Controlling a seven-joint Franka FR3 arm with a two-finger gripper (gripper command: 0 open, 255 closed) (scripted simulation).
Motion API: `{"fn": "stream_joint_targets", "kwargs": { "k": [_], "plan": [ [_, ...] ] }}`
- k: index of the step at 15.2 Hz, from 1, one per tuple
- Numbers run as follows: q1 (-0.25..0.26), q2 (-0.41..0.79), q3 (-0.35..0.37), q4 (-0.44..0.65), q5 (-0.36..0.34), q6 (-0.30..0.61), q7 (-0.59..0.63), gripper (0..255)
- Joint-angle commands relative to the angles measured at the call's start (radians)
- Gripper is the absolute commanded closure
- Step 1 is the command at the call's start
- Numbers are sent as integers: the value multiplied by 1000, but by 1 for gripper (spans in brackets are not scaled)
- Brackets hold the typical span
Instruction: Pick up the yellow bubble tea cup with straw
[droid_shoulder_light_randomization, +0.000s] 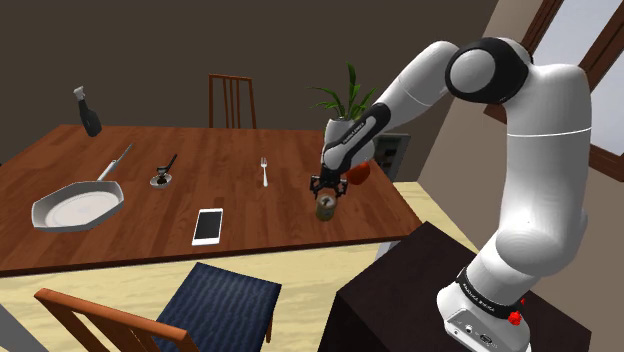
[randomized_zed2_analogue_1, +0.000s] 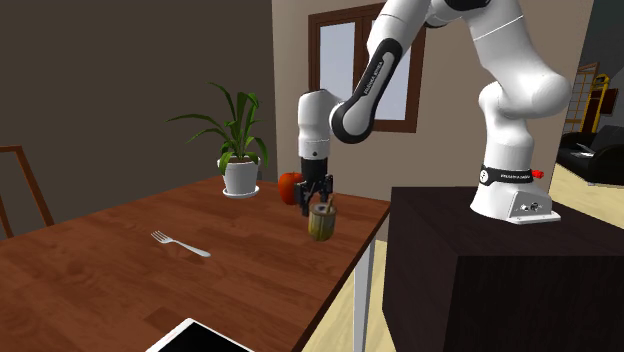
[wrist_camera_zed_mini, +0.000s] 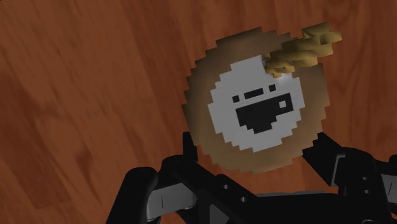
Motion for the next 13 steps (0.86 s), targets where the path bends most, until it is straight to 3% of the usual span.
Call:
{"fn": "stream_joint_targets", "kwargs": {
  "k": [1,13],
  "plan": [
    [-1,-23,1,-1,2,-21,-2,255],
    [-6,-141,8,-10,11,-131,-8,255]
  ]
}}
